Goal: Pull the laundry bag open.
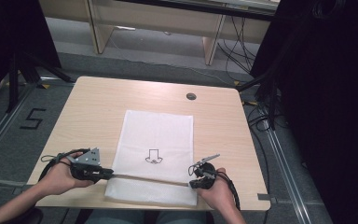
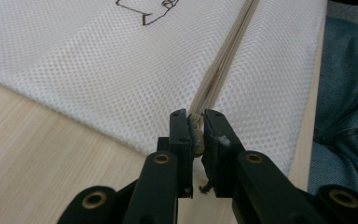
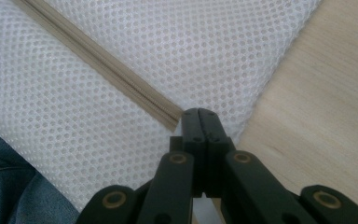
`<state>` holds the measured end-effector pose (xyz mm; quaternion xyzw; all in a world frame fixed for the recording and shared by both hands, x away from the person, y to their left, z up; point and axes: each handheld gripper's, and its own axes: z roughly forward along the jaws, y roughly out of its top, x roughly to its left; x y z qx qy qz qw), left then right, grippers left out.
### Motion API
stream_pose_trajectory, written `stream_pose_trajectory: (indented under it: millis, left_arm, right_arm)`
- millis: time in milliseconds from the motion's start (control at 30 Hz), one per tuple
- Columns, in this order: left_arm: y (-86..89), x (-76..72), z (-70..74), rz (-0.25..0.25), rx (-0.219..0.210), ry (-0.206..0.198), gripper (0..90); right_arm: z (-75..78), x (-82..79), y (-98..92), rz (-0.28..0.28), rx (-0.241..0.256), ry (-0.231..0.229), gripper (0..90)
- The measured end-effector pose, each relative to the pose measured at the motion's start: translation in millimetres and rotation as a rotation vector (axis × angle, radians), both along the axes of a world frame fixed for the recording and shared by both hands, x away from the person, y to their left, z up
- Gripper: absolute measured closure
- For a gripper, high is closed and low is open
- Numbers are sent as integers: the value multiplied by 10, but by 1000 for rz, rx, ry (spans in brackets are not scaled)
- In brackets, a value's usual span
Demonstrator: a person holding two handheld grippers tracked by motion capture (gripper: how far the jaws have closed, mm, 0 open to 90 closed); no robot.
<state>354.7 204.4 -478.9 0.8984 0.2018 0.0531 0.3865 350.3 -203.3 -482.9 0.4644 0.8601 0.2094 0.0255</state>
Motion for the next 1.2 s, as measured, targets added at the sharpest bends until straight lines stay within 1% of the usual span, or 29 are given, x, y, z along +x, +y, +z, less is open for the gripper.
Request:
stream_pose_trajectory:
  millis: [33, 67, 100, 133, 200, 233, 267, 333, 367, 400, 433, 467, 500, 533, 567, 667, 700, 733, 800, 833, 933, 967, 1000, 1033, 1067, 1133, 1167, 1200]
  left_arm:
    - [18, -1, -8, 6, -8, 8, 820]
    - [43, 7, -6, 0, 0, 3, 820]
    - [58, -6, -8, 18, -1, 10, 820]
    - [71, -4, -17, 18, -8, 13, 820]
    - [99, -5, -20, 20, -1, 8, 820]
    - [105, -13, -27, 29, -18, 23, 820]
    - [114, -13, -29, 26, -5, 17, 820]
    - [140, -10, -38, 28, 1, 15, 820]
    - [148, -18, -48, 37, -4, 20, 820]
    - [166, -14, -53, 42, 8, 8, 820]
    - [184, -12, -62, 48, 3, 15, 820]
    - [193, -16, -75, 58, -14, 26, 820]
    - [210, -6, -73, 55, -4, 20, 820]
    - [209, -8, -69, 57, -8, 22, 820]
    - [210, -6, -62, 55, -3, 16, 820]
    - [208, -9, -83, 65, -11, 28, 820]
    - [215, -2, -85, 57, -2, 30, 820]
    - [221, 8, -84, 44, 6, 17, 820]
    - [210, -10, -106, 63, -2, 38, 820]
    - [212, -7, -105, 57, 14, 31, 819]
    - [206, -5, -121, 61, 14, 42, 820]
    - [210, 1, -127, 49, 25, 44, 819]
    - [199, -9, -134, 47, 6, 46, 818]
    - [197, -11, -140, 47, 2, 53, 818]
    - [196, -15, -149, 55, 4, 64, 818]
    - [203, -8, -142, 47, 27, 47, 817]
    - [201, -9, -141, 46, 26, 47, 816]
    - [188, -20, -150, 59, 4, 57, 816]
  right_arm:
    - [0, 0, -1, -1, 0, -1, 900]
    - [1, 0, -1, -3, 0, 1, 900]
    - [0, 1, -1, -1, 0, 0, 900]
    - [0, 1, -1, -1, 0, 0, 900]
    - [0, 1, -1, -1, 0, 0, 900]
    - [0, 1, -2, -1, 0, 0, 900]
    - [0, 1, -1, -1, 0, 0, 900]
    - [0, 1, -1, 0, 0, 0, 900]
    - [0, 1, -1, 0, 0, 0, 900]
    - [0, 1, -2, -1, 0, -1, 900]
    - [0, 1, -2, -3, 3, 2, 900]
    - [0, 2, -1, -3, 2, 2, 900]
    - [0, 2, 0, -5, 3, 2, 900]
    - [0, 2, 0, -6, 2, 1, 900]
    - [1, 2, 1, -5, 2, 1, 900]
    - [0, 0, -2, -3, 3, 1, 900]
    - [0, 0, -1, -3, 2, 0, 900]
    - [0, 0, -1, -3, 2, 1, 900]
    - [0, 0, -3, -2, 2, 0, 900]
    - [-1, 0, -3, -1, 2, 0, 900]
    - [0, 0, -2, 1, 1, 0, 900]
    - [0, -1, 0, 2, 0, 0, 900]
    - [10, -22, 23, -23, 7, 26, 900]
    - [11, -23, 26, -21, 2, 22, 900]
    - [4, -10, 11, 4, -7, -5, 900]
    - [5, -11, 15, 4, -9, -6, 900]
    - [5, -11, 17, 1, -11, -8, 900]
    - [6, -15, 21, -2, -12, -6, 900]
